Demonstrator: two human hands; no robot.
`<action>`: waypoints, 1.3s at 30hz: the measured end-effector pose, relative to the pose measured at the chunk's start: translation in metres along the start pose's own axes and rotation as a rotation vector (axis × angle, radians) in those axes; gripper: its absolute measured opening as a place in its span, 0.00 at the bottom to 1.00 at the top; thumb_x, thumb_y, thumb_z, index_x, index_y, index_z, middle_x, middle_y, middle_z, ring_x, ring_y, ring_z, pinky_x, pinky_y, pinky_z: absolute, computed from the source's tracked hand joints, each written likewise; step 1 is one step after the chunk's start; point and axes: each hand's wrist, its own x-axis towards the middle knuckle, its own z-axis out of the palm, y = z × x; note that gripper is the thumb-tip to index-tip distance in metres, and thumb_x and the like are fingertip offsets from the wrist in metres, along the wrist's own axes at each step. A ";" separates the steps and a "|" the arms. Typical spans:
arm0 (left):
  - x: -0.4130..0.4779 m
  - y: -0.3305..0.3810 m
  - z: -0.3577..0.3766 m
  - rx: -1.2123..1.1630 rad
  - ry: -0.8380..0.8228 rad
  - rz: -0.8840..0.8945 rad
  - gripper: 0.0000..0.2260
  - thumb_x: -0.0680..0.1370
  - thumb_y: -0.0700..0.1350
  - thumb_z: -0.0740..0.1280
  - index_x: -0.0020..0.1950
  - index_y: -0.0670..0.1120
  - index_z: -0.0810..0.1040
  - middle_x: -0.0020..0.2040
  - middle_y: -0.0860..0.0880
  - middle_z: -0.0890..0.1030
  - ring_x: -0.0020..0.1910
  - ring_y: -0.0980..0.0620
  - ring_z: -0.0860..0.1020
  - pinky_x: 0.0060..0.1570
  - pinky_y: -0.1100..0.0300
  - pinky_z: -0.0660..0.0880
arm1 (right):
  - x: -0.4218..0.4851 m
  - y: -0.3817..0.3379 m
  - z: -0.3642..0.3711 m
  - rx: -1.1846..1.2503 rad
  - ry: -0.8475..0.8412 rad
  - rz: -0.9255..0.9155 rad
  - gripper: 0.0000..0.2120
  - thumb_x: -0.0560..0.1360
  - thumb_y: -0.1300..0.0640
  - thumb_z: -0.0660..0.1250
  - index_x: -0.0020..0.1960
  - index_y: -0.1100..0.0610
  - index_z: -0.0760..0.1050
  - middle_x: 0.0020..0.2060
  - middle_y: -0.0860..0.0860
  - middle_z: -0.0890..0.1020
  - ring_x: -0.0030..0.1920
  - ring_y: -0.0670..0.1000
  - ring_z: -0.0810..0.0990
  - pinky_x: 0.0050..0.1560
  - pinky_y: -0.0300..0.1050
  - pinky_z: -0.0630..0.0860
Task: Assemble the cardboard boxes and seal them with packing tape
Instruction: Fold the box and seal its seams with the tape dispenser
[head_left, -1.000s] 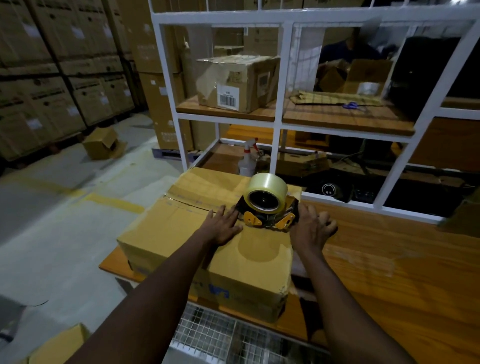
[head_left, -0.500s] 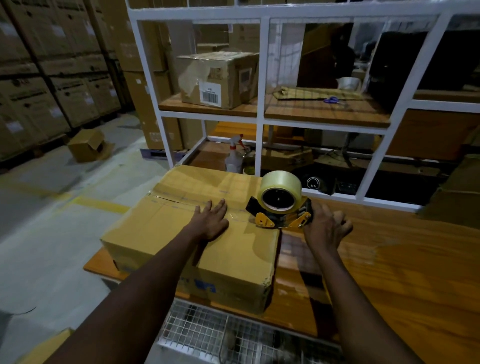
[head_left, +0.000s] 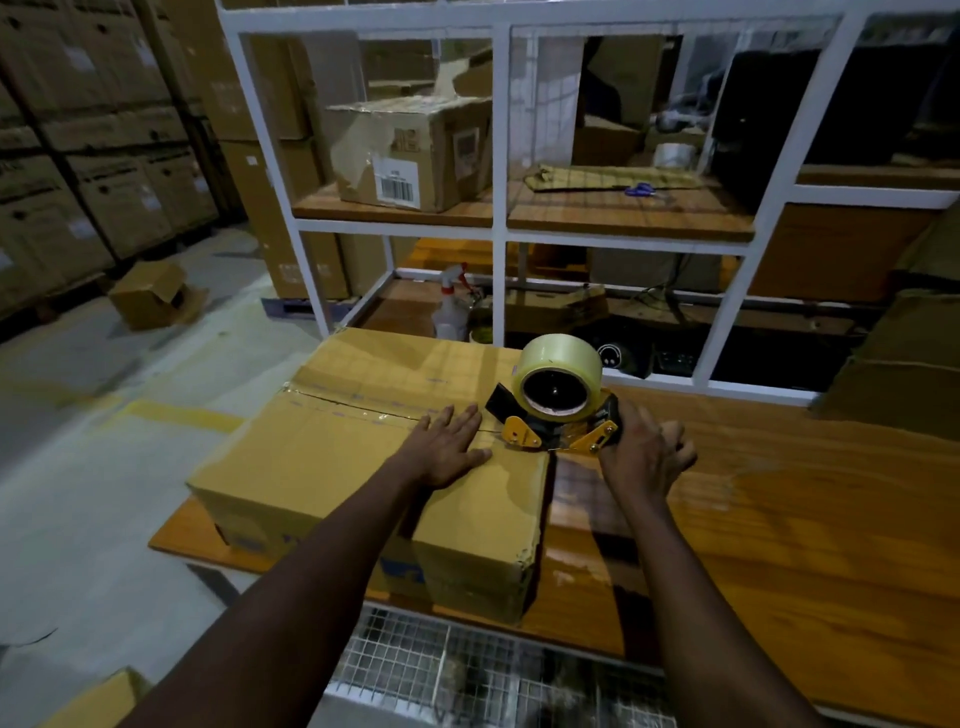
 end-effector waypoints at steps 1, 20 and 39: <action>0.000 0.001 0.000 -0.004 -0.002 0.002 0.33 0.82 0.64 0.46 0.81 0.49 0.41 0.81 0.51 0.40 0.80 0.46 0.42 0.77 0.43 0.45 | -0.001 0.005 0.000 0.013 0.010 0.004 0.16 0.70 0.59 0.71 0.54 0.45 0.75 0.49 0.47 0.78 0.51 0.57 0.68 0.54 0.54 0.60; 0.007 0.060 0.008 -0.077 0.055 -0.005 0.51 0.69 0.78 0.51 0.81 0.46 0.43 0.81 0.47 0.41 0.79 0.40 0.41 0.75 0.37 0.43 | -0.006 0.024 -0.001 0.012 -0.103 0.048 0.21 0.70 0.61 0.71 0.62 0.52 0.72 0.59 0.53 0.77 0.59 0.61 0.68 0.57 0.56 0.62; 0.002 0.008 0.000 0.009 0.066 -0.094 0.44 0.73 0.73 0.48 0.81 0.50 0.41 0.82 0.48 0.42 0.79 0.38 0.44 0.75 0.37 0.46 | -0.014 -0.003 0.021 -0.011 -0.196 -0.149 0.22 0.73 0.60 0.69 0.65 0.56 0.69 0.58 0.56 0.75 0.57 0.61 0.70 0.54 0.55 0.64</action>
